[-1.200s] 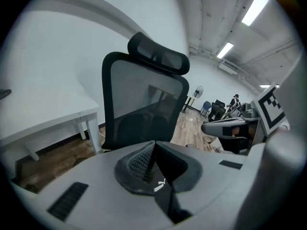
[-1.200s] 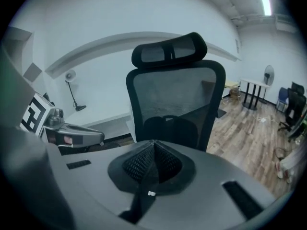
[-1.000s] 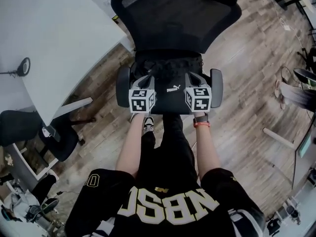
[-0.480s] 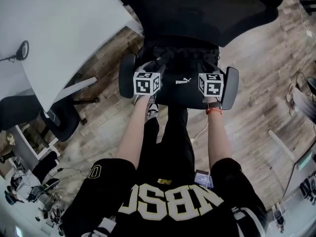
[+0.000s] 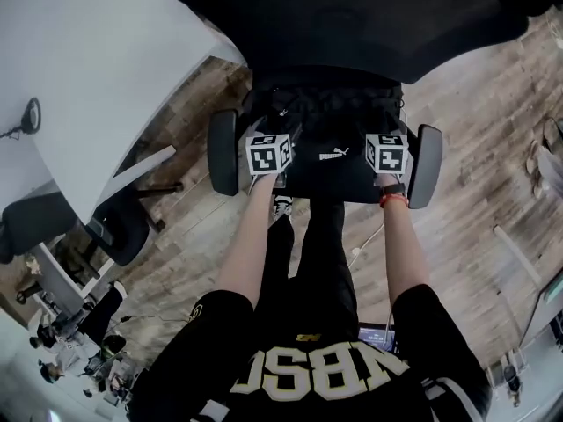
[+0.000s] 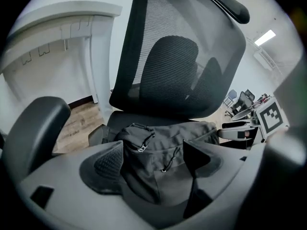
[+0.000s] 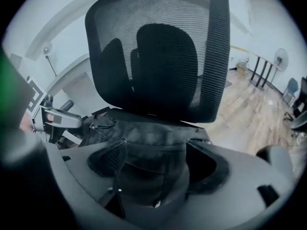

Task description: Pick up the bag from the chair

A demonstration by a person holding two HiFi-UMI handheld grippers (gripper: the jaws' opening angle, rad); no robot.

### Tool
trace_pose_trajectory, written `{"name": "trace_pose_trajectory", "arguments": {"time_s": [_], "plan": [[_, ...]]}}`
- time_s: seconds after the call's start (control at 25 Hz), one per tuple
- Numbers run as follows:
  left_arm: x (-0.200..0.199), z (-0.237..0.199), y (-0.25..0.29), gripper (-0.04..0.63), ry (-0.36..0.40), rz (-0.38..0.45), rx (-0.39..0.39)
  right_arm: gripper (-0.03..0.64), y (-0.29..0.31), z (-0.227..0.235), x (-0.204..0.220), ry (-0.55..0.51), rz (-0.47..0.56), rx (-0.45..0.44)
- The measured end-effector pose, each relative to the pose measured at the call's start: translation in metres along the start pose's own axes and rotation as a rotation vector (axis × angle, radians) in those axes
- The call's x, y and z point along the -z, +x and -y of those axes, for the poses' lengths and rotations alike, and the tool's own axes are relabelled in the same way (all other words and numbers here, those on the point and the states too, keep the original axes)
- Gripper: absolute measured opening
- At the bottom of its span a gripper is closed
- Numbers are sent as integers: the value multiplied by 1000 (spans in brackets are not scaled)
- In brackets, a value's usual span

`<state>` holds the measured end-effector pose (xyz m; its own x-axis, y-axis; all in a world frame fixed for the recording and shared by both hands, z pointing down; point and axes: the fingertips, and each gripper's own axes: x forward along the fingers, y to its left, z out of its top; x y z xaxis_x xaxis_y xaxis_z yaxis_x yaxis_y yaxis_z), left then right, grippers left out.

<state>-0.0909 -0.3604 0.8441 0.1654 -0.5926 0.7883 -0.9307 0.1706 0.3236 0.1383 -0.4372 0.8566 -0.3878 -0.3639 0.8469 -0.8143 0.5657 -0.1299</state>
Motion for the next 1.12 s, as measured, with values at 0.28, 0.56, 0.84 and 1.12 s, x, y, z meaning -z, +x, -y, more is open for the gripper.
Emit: {"name": "trace_pose_trajectory", "arguments": {"time_s": [0.28,0.56,0.84,1.12], "plan": [[20,-22,43,412,-38,-12,0,443,47,34,24,92,-13,17],[36,-33,83,414,-121,-29,-38,459,81,39,38,196,33,-18],[38,-44,91,199,-189,-63,-100,342,82,33,28,175,18,-34],[32,-24,71,83,-203,-63,-66,67,61,18,19,205,27,-1]]}}
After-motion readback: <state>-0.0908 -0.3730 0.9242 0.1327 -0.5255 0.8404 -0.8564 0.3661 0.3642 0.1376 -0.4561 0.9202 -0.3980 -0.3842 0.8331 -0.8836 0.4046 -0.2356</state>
